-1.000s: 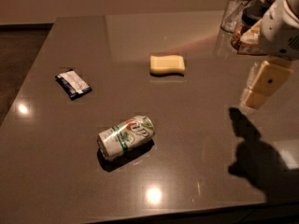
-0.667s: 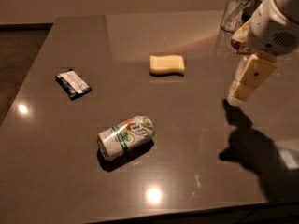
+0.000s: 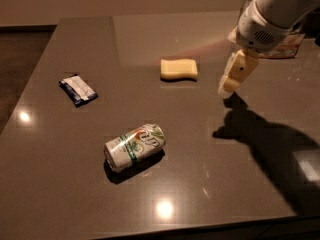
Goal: Move sponge near 7up can
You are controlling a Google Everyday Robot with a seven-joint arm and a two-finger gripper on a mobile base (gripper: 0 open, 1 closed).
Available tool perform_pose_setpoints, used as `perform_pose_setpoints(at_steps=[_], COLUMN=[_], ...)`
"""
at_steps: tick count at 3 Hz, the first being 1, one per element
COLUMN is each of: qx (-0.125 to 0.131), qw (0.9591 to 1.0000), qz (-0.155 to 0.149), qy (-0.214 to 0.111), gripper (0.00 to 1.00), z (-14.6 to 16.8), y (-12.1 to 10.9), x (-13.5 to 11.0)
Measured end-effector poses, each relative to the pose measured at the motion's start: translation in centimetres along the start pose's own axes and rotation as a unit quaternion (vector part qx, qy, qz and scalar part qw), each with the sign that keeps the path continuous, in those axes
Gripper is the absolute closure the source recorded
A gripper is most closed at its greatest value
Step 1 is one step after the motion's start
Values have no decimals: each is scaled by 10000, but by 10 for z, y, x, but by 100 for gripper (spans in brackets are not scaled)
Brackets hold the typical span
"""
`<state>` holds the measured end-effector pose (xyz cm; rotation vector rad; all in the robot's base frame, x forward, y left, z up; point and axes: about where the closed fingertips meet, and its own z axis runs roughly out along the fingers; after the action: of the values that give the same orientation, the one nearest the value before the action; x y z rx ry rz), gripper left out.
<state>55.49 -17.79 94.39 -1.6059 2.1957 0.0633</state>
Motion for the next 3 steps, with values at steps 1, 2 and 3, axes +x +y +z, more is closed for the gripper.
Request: perform_pose_setpoints(at_steps=[1, 2, 3], qx=[-18, -44, -64], qw=[10000, 9998, 9990], qz=[40, 198, 430], qy=[-46, -37, -40], gripper=[0, 0, 0], z=[32, 61, 86], y=[-21, -41, -57], x=[-14, -24, -31])
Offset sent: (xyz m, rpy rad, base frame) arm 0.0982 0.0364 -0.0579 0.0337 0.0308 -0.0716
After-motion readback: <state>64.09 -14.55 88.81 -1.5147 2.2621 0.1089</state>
